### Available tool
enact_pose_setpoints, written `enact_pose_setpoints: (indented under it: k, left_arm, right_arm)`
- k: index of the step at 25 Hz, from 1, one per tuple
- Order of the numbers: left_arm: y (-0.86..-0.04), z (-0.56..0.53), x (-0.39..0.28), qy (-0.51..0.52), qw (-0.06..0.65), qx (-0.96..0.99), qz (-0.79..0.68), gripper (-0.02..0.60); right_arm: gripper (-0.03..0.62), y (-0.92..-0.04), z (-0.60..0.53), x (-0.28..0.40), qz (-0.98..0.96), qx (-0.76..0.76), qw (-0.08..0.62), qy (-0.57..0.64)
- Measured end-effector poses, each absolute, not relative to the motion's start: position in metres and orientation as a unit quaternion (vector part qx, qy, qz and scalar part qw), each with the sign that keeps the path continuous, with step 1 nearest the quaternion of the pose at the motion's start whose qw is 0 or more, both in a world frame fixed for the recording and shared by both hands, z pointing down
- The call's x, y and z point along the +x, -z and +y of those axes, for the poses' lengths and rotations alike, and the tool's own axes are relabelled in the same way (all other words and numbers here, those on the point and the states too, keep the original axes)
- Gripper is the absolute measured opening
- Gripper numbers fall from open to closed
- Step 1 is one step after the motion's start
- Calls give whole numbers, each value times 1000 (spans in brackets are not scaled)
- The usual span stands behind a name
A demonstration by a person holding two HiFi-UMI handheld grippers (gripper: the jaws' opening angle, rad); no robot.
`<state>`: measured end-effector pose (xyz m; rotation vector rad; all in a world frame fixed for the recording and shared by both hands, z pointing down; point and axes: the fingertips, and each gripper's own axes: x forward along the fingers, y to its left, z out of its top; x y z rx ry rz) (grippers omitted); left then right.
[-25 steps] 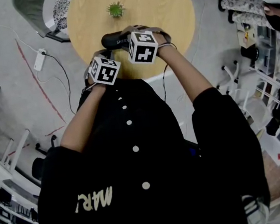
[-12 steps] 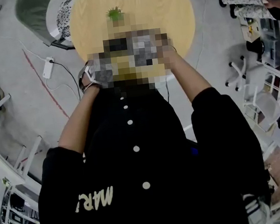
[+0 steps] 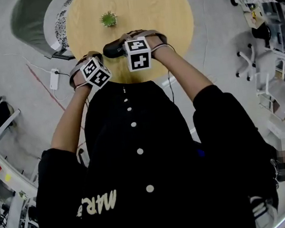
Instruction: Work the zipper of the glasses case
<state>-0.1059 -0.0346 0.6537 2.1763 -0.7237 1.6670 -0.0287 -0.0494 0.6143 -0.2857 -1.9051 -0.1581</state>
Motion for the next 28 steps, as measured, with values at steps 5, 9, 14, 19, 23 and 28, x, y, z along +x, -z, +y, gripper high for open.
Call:
enact_pose_setpoints:
  k: [5,9,14,19,23,28]
  left_arm:
    - [-652,-43,-106,-601,115,761,-218,5]
    - [-650,-50,-104,-614,77,763,-187,5]
    - [-649,-57,-101,-627,31,765,-146,5]
    - [-649,-61,-98,-633,10,765,-119,5]
    - [-647,-67,-93,-634,11,765,-112,5]
    - [-649,-73,-91,-633,6,768,-101,5]
  right_arm:
    - [155,-614,-46,-28,-812,-116,568,70]
    - [156,-612,-47,-27,-812,-117,567,71]
    - [156,-611,-47,-26,-812,-113,568,72]
    - [156,-610,-45,-24,-812,-111,568,74]
    - [156,-608,-46,-22,-813,-109,567,76]
    - [158,-611,-46,-25,-813,-106,568,76]
